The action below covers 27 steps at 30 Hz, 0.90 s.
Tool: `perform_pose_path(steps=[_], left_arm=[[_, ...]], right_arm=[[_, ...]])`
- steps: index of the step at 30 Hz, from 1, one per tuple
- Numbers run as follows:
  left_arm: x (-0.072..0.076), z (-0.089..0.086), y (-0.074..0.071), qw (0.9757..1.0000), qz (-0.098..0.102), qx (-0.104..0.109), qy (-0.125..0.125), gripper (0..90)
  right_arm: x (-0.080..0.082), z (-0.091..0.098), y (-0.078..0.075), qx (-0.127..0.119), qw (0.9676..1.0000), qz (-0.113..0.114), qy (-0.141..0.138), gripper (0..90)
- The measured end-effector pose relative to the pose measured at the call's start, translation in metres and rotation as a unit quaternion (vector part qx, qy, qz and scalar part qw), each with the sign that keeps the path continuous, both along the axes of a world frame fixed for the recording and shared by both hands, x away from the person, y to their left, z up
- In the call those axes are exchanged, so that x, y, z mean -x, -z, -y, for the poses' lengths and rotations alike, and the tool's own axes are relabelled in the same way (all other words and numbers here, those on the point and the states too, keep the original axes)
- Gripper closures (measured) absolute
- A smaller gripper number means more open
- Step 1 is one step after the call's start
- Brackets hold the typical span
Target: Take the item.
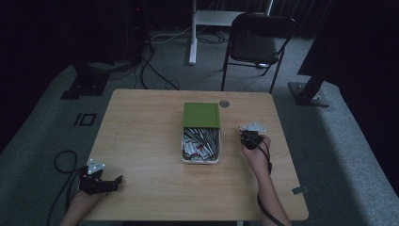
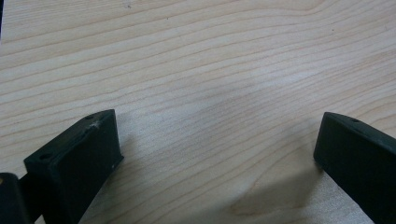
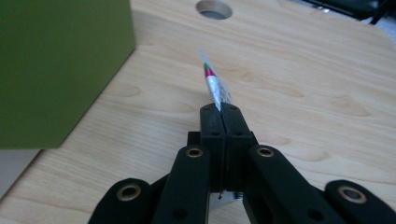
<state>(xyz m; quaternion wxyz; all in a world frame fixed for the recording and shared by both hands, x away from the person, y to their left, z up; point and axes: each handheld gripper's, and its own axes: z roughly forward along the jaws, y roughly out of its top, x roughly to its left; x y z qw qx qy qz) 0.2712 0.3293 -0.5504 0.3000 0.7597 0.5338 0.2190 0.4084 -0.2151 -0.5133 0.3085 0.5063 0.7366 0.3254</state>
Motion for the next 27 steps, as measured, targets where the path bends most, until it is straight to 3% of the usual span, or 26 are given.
perform_pose_path(steps=[4,12,13,20,27], left_arm=[[0.000,0.000,0.000,1.0000,0.000,0.000,0.000,1.3],[0.000,0.000,0.000,1.0000,0.000,0.000,0.000,1.3],[0.000,0.000,0.000,1.0000,0.000,0.000,0.000,1.3],[0.000,0.000,0.000,1.0000,0.000,0.000,0.000,1.3],[0.000,0.000,0.000,1.0000,0.000,0.000,0.000,1.3]], right_arm=[[0.000,-0.009,0.008,-0.012,0.9997,-0.014,-0.017,89.5],[0.001,-0.024,0.026,-0.010,0.9987,-0.031,-0.039,85.4],[0.001,-0.027,0.030,-0.015,0.9985,-0.033,-0.041,79.7],[0.002,-0.029,0.035,-0.031,0.9969,-0.041,-0.060,68.9],[0.005,-0.029,0.030,-0.049,0.9956,-0.035,-0.072,54.3]])
